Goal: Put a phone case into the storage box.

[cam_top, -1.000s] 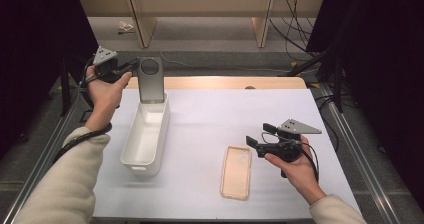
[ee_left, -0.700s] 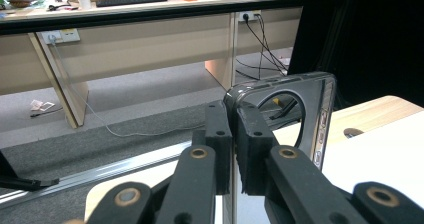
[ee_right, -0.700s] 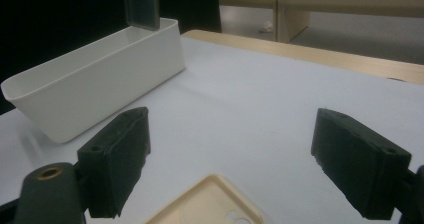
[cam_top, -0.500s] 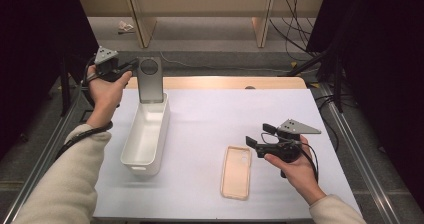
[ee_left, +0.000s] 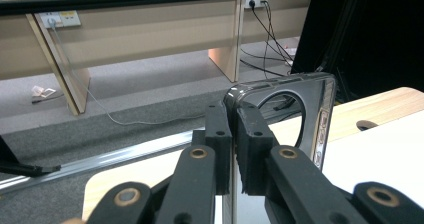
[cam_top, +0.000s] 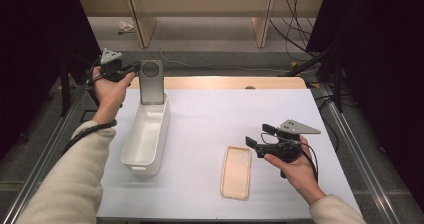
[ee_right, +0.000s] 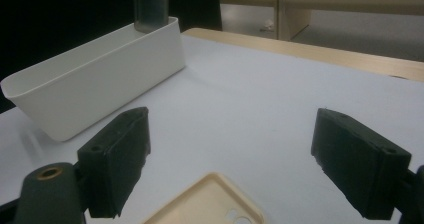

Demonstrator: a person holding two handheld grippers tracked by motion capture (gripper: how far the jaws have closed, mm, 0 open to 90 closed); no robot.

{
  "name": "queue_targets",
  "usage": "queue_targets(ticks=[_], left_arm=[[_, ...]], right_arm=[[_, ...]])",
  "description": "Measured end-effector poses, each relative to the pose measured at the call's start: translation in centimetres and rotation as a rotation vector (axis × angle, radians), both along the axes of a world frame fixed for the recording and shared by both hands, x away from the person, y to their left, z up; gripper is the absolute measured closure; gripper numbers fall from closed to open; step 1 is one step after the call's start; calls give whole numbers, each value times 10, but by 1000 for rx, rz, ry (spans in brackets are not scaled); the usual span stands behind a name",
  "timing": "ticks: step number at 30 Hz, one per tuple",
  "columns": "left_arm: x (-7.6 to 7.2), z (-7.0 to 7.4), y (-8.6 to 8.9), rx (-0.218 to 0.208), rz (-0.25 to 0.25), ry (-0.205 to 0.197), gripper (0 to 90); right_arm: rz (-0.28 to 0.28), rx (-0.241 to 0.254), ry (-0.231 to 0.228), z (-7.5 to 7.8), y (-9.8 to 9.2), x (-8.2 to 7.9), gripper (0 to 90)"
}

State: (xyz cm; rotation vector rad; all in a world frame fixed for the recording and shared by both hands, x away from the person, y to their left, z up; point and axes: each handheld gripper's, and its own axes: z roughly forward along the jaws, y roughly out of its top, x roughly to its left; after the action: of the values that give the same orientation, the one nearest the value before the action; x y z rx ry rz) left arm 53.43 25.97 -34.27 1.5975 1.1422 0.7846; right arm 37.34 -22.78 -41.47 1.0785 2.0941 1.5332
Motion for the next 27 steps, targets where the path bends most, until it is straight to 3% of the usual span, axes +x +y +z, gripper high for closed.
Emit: queue_targets(ticks=[7, 19, 27], left_arm=[[5, -10, -2, -15, -5, 11, 845], [11, -29, -1, 8, -4, 53, 844], [10, -36, 2, -9, 4, 67, 844]], right_arm=[[3, 0, 1, 0, 0, 0, 170], [4, -8, 2, -1, 0, 1, 170], [5, -5, 4, -1, 0, 1, 170]])
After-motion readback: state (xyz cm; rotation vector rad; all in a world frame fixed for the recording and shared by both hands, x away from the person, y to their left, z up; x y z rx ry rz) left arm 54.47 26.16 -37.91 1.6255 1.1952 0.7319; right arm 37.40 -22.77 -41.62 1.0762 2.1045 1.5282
